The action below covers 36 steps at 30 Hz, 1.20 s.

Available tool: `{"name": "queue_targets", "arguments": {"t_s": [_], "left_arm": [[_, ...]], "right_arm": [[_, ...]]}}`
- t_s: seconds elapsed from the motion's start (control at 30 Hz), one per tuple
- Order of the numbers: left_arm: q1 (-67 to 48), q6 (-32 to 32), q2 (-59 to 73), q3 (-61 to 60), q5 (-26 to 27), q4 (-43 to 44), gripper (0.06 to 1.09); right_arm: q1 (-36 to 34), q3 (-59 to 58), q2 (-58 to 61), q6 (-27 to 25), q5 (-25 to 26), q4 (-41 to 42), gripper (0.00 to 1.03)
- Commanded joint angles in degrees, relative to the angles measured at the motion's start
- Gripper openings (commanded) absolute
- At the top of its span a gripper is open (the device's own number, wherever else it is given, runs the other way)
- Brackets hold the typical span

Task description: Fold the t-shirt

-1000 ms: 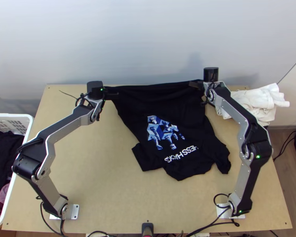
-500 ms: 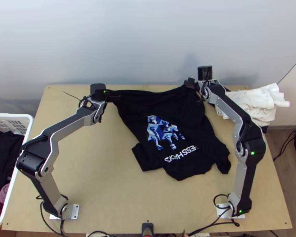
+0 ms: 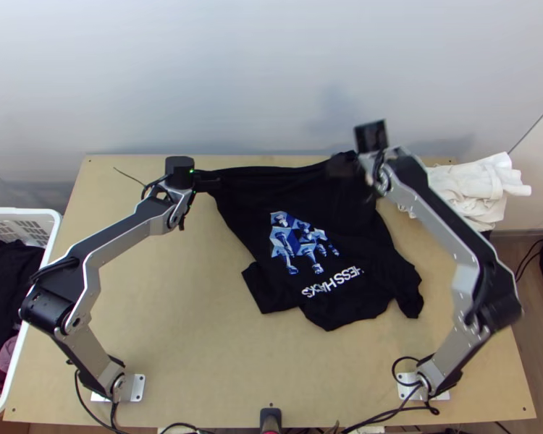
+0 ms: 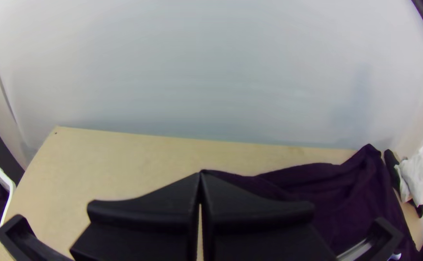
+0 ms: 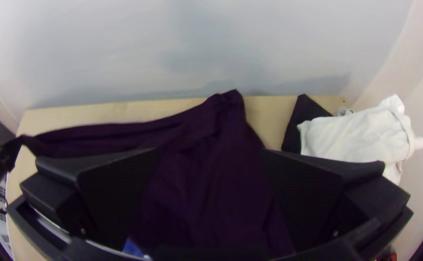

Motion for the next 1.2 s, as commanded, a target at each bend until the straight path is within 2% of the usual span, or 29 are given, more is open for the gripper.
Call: {"name": "queue_targets", "arguments": {"t_s": [0.0, 0.27, 0.53, 0.83, 1.17], "left_arm": [[0.0, -1.0, -3.8, -3.5, -0.3, -1.0, 0.09], [0.6, -0.9, -7.2, -8.3, -0.6, -1.3, 0.09], [0.6, -1.0, -6.9, -8.3, -0.6, -1.8, 0.09], [0.3, -1.5, -5.7, -8.3, -0.6, -1.3, 0.09], [0.6, -2.0, -4.7, -8.6, -0.5, -0.8, 0.09]], "right_arm": [[11.8, -12.7, -10.0, -0.3, 0.3, -2.4, 0.96], [27.2, -17.4, -9.5, 0.6, -0.3, -3.1, 0.98], [39.4, -21.1, -8.0, 1.3, -4.1, -5.4, 0.98], [46.5, -22.2, -4.8, 1.7, -10.6, -5.4, 0.98], [46.7, -19.1, 0.8, 2.7, -13.5, -5.4, 0.96]]}}
